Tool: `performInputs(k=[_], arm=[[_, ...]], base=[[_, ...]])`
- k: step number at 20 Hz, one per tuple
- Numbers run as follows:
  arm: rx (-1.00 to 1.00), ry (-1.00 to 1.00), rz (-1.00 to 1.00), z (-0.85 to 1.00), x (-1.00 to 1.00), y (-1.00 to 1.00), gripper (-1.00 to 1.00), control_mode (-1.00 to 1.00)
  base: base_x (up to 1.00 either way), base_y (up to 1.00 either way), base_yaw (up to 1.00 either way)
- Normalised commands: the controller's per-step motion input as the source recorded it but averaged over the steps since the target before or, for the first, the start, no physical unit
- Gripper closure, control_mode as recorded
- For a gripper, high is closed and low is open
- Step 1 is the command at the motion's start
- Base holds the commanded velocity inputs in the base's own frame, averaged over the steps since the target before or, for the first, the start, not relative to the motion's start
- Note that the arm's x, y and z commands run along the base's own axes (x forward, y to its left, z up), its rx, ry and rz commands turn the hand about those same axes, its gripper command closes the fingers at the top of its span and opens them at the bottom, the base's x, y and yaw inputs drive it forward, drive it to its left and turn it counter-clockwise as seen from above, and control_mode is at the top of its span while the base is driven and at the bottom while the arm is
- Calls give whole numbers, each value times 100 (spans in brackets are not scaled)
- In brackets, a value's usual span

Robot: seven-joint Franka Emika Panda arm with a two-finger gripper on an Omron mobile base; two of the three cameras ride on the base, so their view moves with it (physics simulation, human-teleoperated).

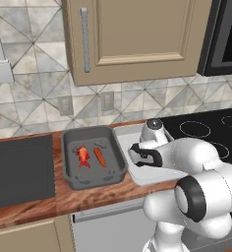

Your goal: Place one carrot and one fish in each tupperware on the nearby counter, to pack two identical lunches.

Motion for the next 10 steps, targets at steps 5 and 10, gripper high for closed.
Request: performInputs(k=[5, 10], arm=[[0, 0, 0, -11, 29, 3, -100, -100], [0, 0, 0, 9, -1, -7, -100, -100]], base=[[0, 0, 0], [0, 0, 0]])
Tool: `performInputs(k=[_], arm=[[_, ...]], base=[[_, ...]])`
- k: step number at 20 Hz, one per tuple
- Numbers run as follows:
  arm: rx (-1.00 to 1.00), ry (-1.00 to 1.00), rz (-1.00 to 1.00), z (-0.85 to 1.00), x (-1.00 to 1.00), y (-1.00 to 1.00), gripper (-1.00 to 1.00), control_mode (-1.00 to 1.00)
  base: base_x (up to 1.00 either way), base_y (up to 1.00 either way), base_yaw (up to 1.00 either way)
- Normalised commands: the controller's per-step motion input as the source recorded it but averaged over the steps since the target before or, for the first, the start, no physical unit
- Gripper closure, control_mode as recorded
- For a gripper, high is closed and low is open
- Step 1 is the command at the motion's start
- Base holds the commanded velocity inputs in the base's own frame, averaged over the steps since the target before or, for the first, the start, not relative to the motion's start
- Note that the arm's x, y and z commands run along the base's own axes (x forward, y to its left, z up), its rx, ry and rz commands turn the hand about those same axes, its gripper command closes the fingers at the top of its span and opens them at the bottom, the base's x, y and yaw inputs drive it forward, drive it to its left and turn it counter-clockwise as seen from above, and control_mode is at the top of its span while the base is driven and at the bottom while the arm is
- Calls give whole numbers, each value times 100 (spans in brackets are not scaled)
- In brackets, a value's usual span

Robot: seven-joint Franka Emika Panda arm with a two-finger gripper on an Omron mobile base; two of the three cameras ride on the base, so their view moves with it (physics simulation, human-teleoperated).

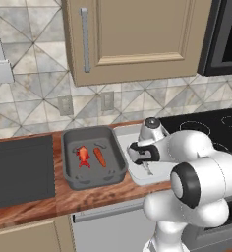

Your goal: Place one carrot and one fish in each tupperware on the nearby counter, to pack two identical lunches.

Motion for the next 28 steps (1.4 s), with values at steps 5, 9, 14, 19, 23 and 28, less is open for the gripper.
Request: performInputs(k=[5, 9, 14, 19, 23, 28], arm=[[0, -1, 0, 61, -86, -24, -100, -100], [0, -11, 0, 98, -100, -21, -100, -100], [0, -27, 0, 100, -100, -2, -100, -100], [0, -26, 0, 100, -100, 0, -100, -100], [0, -27, 2, 94, -100, -1, -100, -100], [0, -30, 5, 56, -98, 0, -100, -100]], base=[[0, 0, 0], [0, 0, 0], [0, 0, 0], [0, 0, 0], [0, 0, 0], [0, 0, 0]])
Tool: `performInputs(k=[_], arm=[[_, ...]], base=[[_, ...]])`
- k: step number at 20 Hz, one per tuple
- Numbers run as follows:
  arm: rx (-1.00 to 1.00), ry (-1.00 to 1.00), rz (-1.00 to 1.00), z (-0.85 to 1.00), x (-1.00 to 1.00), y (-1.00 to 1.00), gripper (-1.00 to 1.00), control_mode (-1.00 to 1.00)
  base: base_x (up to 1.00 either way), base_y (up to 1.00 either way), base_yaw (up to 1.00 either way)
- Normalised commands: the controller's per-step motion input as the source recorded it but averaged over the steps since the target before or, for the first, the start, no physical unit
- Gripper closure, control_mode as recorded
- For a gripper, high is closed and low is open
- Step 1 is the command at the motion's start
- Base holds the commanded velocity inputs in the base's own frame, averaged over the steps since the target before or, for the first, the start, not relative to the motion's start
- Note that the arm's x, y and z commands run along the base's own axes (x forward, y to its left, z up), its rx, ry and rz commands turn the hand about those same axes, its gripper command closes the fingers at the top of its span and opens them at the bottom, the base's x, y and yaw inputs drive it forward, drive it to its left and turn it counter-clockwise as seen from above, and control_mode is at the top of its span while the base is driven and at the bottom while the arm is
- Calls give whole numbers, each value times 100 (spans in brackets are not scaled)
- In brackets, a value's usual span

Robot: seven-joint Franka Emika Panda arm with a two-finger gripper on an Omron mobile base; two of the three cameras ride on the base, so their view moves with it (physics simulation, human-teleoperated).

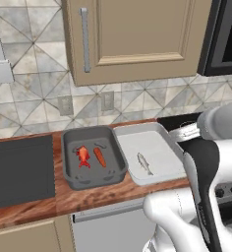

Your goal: Place one carrot and one fish in each tupperware on the nearby counter, to pack two identical lunches.

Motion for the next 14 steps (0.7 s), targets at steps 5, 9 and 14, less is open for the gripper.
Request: performInputs(k=[5, 9, 14], arm=[[-1, -8, 1, 0, -34, -6, -100, 100], [0, 0, 0, 0, 0, 0, -100, 100], [0, 0, 0, 0, 0, 0, -100, 100]], base=[[-46, -49, 0], [-39, -100, 0], [-5, -100, 0]])
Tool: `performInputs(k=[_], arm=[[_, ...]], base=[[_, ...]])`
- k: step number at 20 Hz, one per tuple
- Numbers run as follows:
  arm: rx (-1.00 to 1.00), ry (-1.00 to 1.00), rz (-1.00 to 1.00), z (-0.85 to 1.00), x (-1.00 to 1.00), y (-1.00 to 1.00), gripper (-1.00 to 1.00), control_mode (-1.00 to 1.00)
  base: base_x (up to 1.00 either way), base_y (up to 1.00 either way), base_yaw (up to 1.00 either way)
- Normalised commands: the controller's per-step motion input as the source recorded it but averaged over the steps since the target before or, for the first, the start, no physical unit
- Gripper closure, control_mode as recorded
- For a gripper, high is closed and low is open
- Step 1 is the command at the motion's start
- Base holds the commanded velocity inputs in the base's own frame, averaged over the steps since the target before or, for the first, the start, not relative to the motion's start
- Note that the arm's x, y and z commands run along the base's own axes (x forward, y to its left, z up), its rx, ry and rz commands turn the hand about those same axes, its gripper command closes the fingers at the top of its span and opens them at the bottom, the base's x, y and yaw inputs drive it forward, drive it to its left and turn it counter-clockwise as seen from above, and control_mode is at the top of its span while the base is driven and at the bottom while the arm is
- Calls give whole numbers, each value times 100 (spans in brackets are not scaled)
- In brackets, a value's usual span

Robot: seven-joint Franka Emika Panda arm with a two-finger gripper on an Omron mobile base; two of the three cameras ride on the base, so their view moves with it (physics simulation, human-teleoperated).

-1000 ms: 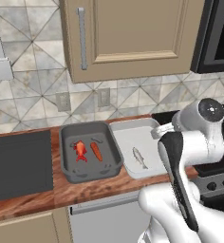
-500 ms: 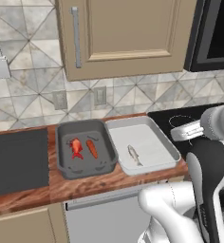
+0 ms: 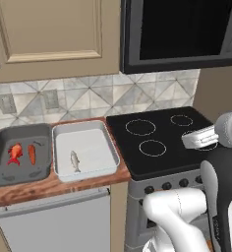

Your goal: Place one carrot and one fish in each tupperware on the nearby counter, to pack two identical lunches.

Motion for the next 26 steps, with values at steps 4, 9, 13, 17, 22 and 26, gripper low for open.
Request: performInputs(k=[4, 9, 13, 17, 22, 26], arm=[[0, 0, 0, 0, 0, 0, -100, 100], [0, 0, 0, 0, 0, 0, -100, 100], [0, 0, 0, 0, 0, 0, -100, 100], [0, 0, 0, 0, 0, 0, -100, 100], [0, 0, 0, 0, 0, 0, -100, 100], [0, 0, 0, 0, 0, 0, -100, 100]], base=[[-28, -87, 0], [-100, -26, 0], [-100, -2, 0], [-98, -11, 0], [-20, -80, 0], [0, -100, 0]])
